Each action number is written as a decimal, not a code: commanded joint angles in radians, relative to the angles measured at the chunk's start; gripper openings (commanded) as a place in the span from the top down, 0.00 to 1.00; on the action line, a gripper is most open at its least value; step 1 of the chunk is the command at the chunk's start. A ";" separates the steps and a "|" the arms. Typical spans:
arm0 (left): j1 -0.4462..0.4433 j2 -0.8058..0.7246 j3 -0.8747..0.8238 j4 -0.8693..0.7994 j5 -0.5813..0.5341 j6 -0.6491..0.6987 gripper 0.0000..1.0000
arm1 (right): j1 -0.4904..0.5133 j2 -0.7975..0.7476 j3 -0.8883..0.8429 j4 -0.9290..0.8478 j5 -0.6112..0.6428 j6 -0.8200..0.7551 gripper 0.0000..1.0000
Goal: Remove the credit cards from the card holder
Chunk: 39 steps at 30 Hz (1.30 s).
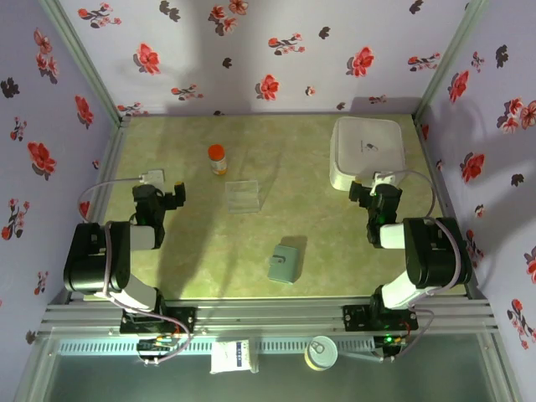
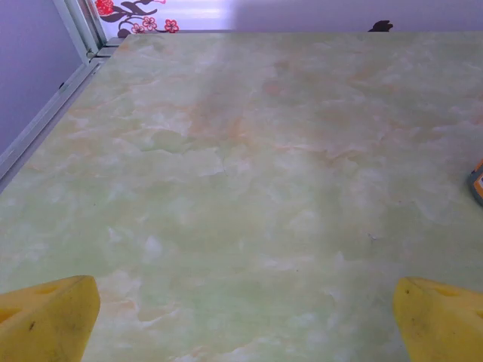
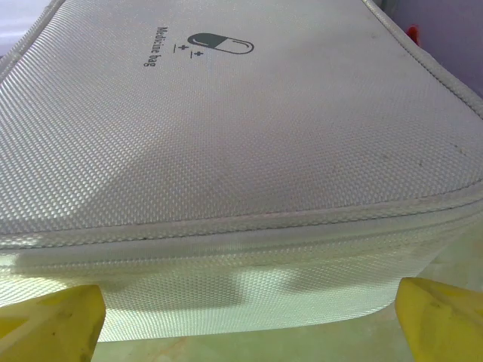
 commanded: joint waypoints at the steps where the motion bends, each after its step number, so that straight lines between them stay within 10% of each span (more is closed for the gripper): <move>1: 0.005 0.008 -0.002 0.031 0.014 0.019 0.00 | -0.007 0.004 0.005 0.020 -0.007 0.015 0.01; 31: 0.004 0.005 -0.007 0.038 0.013 0.020 0.00 | -0.007 0.003 0.002 0.026 -0.007 0.013 0.01; 39: -0.010 -0.169 -0.001 -0.114 -0.133 -0.008 0.00 | -0.002 -0.125 0.066 -0.186 -0.008 0.002 0.01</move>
